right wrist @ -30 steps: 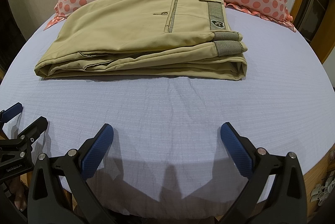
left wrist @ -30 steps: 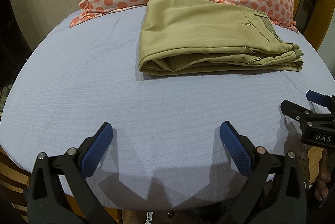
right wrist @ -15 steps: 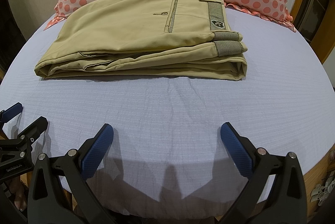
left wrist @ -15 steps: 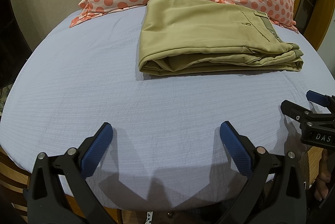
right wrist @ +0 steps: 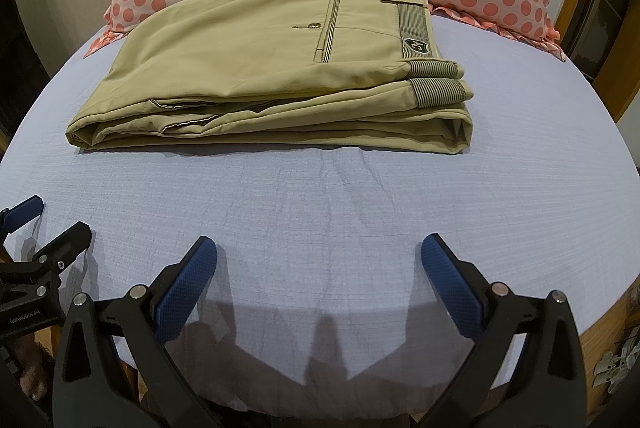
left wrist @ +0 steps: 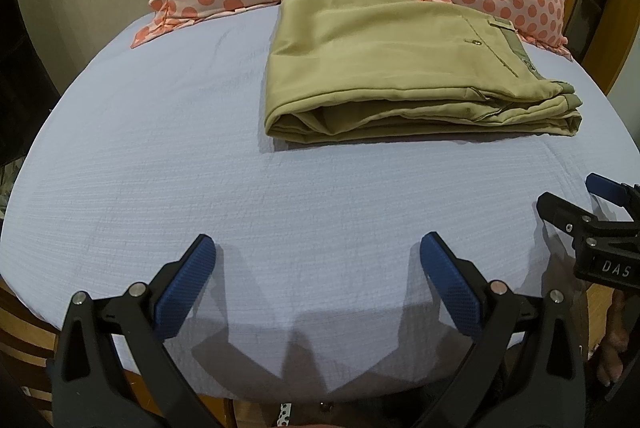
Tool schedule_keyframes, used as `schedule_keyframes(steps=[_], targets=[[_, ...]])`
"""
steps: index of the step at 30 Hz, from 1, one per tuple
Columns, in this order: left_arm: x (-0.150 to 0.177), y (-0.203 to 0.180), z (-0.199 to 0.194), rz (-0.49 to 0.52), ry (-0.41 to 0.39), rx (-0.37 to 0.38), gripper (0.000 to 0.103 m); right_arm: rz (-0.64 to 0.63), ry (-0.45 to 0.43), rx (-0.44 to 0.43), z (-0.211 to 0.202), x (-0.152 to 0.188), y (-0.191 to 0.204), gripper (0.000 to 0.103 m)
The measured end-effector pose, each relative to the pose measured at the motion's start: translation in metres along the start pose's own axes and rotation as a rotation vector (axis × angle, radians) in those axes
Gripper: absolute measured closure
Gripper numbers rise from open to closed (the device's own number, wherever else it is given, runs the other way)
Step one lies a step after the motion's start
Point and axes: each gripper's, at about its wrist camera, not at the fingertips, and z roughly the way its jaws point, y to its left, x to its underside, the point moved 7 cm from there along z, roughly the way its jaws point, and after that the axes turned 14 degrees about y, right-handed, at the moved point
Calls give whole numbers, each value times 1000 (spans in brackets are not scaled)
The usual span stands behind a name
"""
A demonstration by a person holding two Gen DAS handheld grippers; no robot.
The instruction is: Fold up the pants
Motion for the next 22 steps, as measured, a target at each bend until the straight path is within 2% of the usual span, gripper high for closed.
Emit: schedule_keyframes(steps=[22], targets=[[-1,1,0,1,6,1,2,1,0,0,0,0,0,1]])
